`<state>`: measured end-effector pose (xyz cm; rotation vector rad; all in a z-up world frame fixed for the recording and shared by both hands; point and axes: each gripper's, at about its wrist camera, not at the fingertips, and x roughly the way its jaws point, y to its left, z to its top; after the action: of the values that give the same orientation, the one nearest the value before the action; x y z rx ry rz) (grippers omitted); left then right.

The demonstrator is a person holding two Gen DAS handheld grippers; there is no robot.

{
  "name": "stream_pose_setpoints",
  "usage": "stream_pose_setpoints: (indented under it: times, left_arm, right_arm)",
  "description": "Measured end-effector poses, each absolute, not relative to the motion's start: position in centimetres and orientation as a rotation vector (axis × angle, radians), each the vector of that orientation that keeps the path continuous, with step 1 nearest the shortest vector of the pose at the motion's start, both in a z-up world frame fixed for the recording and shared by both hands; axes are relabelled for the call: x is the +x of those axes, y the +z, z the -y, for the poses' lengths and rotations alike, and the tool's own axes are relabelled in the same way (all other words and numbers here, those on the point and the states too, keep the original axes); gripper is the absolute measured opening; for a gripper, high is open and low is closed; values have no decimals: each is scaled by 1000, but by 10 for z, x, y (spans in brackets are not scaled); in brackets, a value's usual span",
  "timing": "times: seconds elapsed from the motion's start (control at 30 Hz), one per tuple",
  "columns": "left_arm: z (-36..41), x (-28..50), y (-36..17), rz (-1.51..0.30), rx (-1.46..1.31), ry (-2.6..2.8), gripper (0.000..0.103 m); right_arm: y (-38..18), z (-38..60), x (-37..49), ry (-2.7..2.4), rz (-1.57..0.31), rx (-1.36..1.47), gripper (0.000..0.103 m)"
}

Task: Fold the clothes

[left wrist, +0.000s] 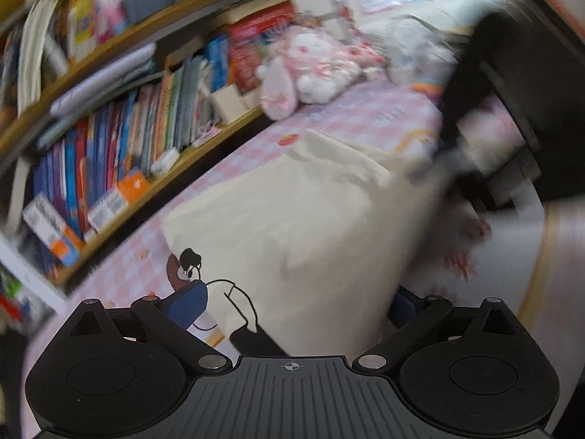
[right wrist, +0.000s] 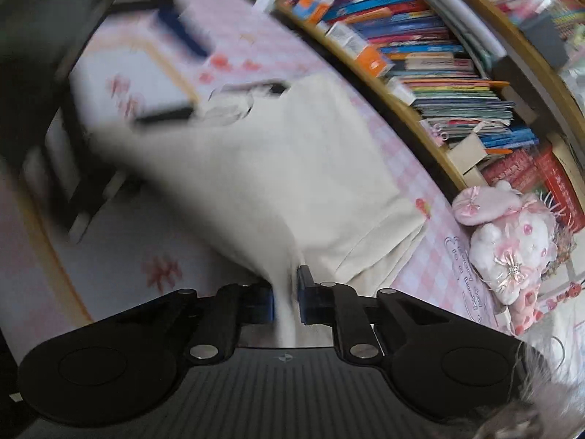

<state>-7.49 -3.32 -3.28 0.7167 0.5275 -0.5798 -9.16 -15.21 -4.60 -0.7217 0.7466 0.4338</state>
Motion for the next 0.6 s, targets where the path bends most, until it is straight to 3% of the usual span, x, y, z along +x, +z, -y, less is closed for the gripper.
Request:
stream_pose_setpoints:
  times: [0.03, 0.13, 0.3, 0.33, 0.37, 0.47, 0.6]
  left_arm:
    - [33, -82, -37, -511, 764, -585, 91]
    - [34, -97, -50, -487, 875, -584, 52]
    - [31, -100, -62, -470, 932, -538, 49]
    - [29, -99, -60, -464, 926, -539, 43]
    - [26, -98, -59, -460, 917, -543, 30]
    - [22, -93, -56, -485, 916, -569, 14]
    - [21, -81, -46, -505, 913, -605, 11]
  right_arm:
    - [-39, 153, -89, 434, -737, -709, 12]
    - [-27, 151, -86, 419, -716, -710, 12]
    - [-24, 151, -88, 406, -724, -710, 12]
    - [-24, 152, -89, 403, -727, -714, 12]
    - [-27, 152, -92, 402, -732, -723, 12]
    - [-41, 154, -100, 403, -741, -796, 32]
    - [-68, 153, -112, 447, -737, -977, 35]
